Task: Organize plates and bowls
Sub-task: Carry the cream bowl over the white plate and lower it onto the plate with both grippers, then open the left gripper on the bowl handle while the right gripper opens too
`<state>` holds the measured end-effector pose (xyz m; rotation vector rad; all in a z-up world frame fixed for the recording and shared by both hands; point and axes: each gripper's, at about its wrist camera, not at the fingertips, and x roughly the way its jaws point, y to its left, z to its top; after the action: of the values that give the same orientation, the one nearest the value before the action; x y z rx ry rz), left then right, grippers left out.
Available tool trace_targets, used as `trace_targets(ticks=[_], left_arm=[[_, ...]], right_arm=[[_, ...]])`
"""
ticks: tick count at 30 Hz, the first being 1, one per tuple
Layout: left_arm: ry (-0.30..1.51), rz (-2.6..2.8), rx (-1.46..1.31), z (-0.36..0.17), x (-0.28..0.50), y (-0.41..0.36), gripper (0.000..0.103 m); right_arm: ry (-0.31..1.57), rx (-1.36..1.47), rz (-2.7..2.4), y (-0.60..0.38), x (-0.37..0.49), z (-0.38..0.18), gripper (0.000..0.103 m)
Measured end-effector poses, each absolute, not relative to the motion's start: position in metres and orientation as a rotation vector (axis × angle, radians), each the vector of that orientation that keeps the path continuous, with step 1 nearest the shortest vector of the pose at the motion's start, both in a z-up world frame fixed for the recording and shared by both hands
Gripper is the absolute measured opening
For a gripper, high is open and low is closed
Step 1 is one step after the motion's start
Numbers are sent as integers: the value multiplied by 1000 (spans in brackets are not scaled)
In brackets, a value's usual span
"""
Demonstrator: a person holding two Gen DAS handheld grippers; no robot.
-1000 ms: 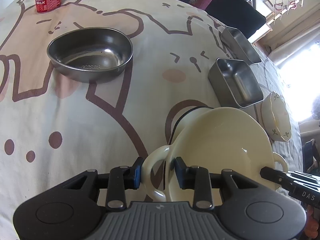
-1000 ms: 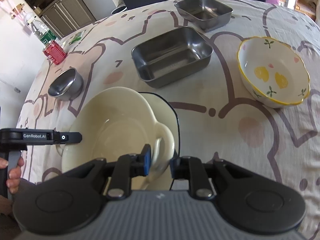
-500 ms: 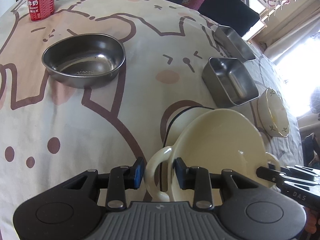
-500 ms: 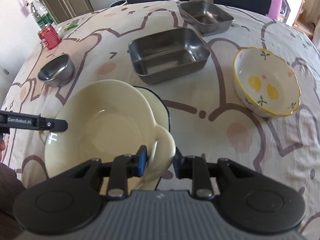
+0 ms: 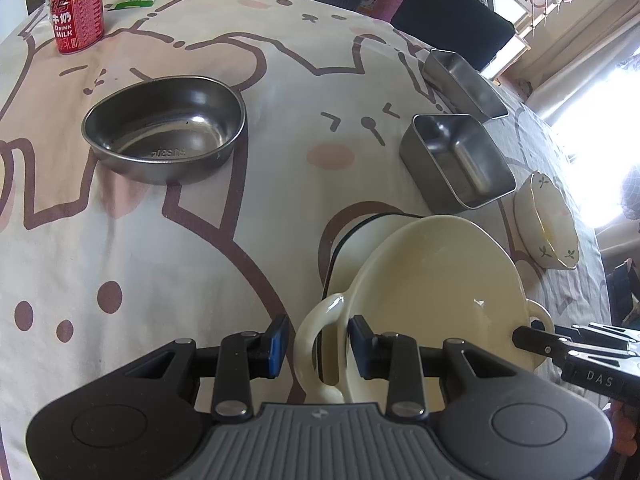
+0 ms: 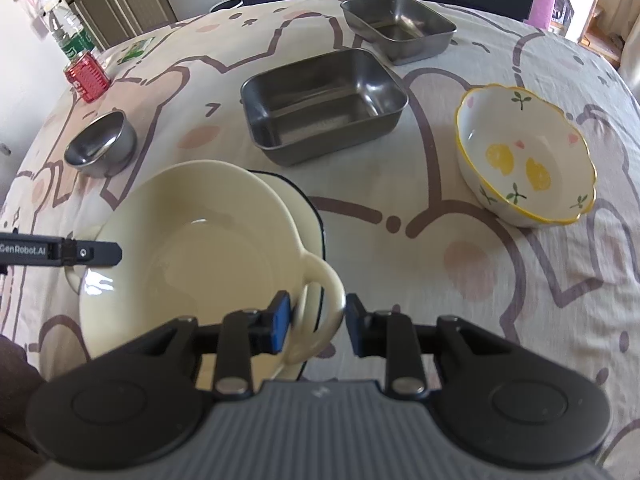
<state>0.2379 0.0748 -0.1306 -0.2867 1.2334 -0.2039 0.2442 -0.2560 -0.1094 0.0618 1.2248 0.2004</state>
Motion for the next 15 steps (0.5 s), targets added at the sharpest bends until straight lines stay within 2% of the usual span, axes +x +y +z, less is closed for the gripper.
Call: trace_targets(ticks=[12,15], left_arm=[[1227,-205,-232,-129,237,71,36],[1225,-208,-217,-129,237,70,37]], right_arm=[[1232,148,217,-267,253,-112,35],[1236,169,209,-270,256,-114,39]])
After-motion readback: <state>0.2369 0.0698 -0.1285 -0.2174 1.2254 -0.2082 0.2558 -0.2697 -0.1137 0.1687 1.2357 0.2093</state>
